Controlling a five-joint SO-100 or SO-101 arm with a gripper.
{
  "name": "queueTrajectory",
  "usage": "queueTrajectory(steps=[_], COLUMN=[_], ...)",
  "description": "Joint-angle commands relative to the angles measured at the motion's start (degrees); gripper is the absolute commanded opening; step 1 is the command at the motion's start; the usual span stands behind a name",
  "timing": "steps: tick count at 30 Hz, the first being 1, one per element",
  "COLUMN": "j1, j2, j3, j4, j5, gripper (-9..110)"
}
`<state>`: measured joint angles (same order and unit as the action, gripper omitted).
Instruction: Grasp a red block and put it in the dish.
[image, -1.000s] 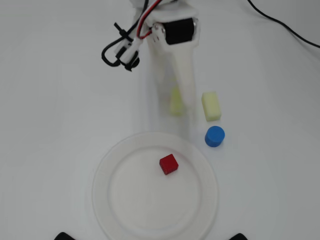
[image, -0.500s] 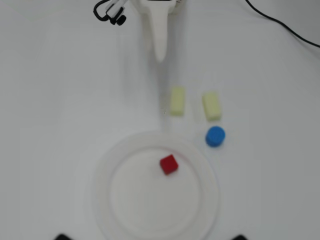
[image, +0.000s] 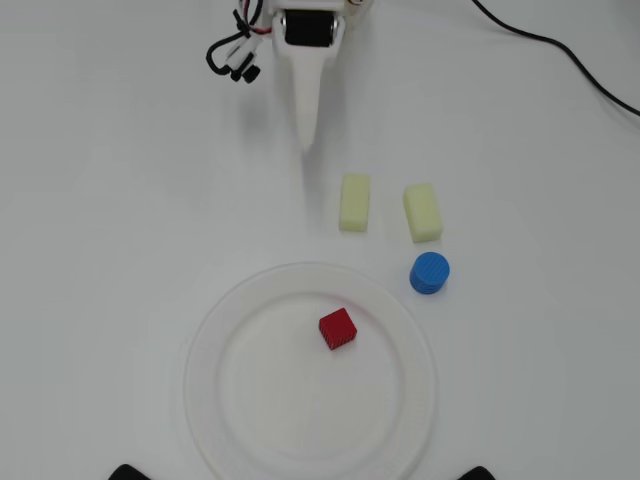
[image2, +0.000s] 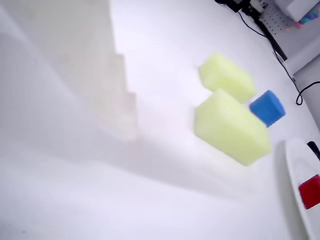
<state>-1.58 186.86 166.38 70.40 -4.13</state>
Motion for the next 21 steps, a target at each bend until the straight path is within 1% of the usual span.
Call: queueTrajectory(steps=[1, 8, 10, 12, 14, 15, 16, 21], j1=[-0.70, -1.23, -1.49, -1.41, -1.41, -1.58, -2.11, -3.16], j2=[9.76, 10.72, 10.72, 10.72, 10.72, 10.81, 10.81, 10.81], j3=[4.75, 9.32, 10.46, 11.25, 11.87, 12.22, 12.74, 15.64], j4=[0.62, 1.32, 1.32, 1.32, 1.32, 1.32, 1.32, 1.67], j5=[-0.18, 1.67, 1.93, 3.25, 3.69, 3.25, 2.64, 0.70], gripper=[40, 38, 31, 20, 6, 2, 0, 0])
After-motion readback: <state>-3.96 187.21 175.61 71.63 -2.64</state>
